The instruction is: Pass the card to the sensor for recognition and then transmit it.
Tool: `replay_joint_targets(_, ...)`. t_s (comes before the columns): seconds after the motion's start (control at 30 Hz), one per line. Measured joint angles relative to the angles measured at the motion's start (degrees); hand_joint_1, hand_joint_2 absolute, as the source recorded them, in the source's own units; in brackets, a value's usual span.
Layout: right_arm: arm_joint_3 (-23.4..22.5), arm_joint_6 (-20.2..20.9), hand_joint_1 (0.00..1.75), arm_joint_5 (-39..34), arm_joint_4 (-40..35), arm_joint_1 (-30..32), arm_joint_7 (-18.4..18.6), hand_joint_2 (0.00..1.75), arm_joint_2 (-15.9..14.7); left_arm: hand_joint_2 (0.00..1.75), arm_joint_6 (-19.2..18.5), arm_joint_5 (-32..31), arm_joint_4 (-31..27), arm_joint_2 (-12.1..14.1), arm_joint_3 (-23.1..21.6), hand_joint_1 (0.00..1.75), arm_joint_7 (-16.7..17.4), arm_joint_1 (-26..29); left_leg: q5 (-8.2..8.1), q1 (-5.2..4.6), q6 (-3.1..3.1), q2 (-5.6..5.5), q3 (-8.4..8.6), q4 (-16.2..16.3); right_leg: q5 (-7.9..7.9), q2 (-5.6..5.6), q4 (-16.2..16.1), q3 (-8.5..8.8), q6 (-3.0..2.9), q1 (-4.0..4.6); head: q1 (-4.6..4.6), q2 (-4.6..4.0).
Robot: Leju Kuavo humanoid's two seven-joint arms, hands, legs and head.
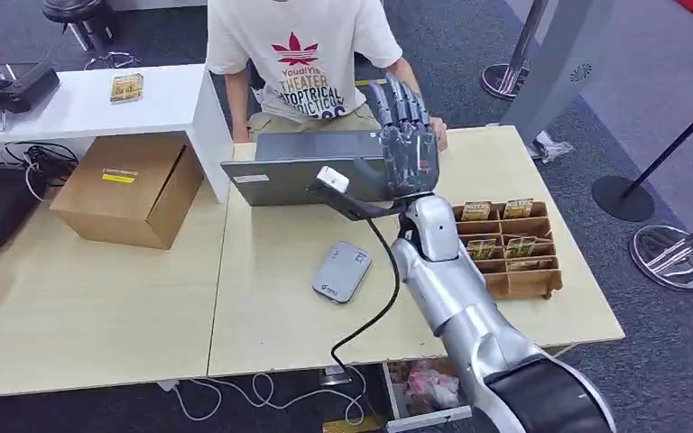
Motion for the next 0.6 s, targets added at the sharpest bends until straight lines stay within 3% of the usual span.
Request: replay_joint_targets(0.6, 4.37, 1.6, 0.0, 2.9, 4.04, -2.9, 4.74, 1.75, -2.95, 0.0, 1.77, 2.58, 0.02, -0.85, 2.12, 0.0, -0.13, 0.43, 0.0, 0.0, 0.0, 0.0, 0.0, 0.0, 0.0, 0.0, -0.01, 0.0, 0.0, 0.0, 0.0, 0.0)
